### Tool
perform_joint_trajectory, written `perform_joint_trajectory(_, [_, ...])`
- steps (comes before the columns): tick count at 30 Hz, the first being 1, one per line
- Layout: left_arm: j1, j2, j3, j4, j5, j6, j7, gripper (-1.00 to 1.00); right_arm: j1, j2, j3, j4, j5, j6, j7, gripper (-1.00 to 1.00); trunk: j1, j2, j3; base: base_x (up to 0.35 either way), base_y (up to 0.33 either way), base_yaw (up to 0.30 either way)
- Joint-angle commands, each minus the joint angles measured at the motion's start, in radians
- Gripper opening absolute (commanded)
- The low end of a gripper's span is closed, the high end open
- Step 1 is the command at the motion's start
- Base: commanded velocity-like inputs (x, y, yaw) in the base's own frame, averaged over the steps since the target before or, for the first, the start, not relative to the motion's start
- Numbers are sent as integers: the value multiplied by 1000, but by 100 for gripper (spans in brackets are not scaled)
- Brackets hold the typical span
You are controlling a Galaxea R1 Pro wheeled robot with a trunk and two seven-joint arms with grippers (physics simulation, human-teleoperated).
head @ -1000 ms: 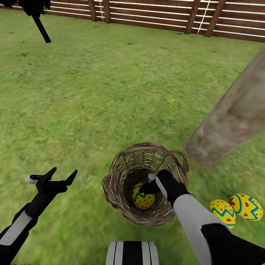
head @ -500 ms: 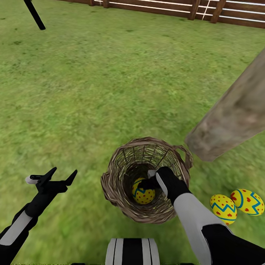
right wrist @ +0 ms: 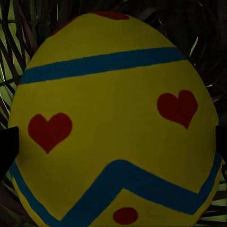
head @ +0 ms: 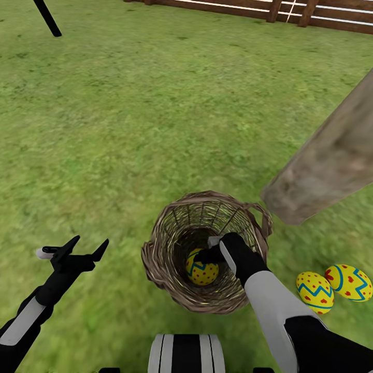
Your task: Take the three Easter eggs out of the wicker basket on the lawn in the garden, then place them on the lawn next to a single tree (choose any tree) so that all three eggs are next to the same tree and none are left in the basket.
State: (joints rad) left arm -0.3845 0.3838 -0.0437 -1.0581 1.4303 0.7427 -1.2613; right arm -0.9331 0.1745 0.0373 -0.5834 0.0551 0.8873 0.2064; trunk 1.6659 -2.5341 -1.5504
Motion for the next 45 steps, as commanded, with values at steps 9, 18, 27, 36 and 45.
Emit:
perform_joint_trajectory(9, [-1, 1, -4, 1, 9, 9, -1, 100, 0, 0, 1, 89, 3, 4, 4, -100, -1, 1, 11, 0, 0, 0])
perform_joint_trajectory(18, [-1, 1, -4, -1, 9, 9, -1, 100, 0, 0, 1, 88, -9, 4, 4, -100, -5, 3, 46, 0, 0, 0])
perform_joint_trajectory(27, [-1, 1, -4, -2, 9, 9, -1, 100, 0, 0, 1, 88, -26, 4, 4, -100, -9, 5, 80, 0, 0, 0])
perform_joint_trajectory(36, [-1, 1, -4, -4, 9, 9, -2, 100, 0, 0, 1, 89, -26, 4, 2, -100, -13, 7, 115, 0, 0, 0])
perform_joint_trajectory(45, [-1, 3, -4, 2, 9, 9, -2, 100, 0, 0, -3, 86, -26, 4, 7, -100, -17, 9, 150, 0, 0, 0])
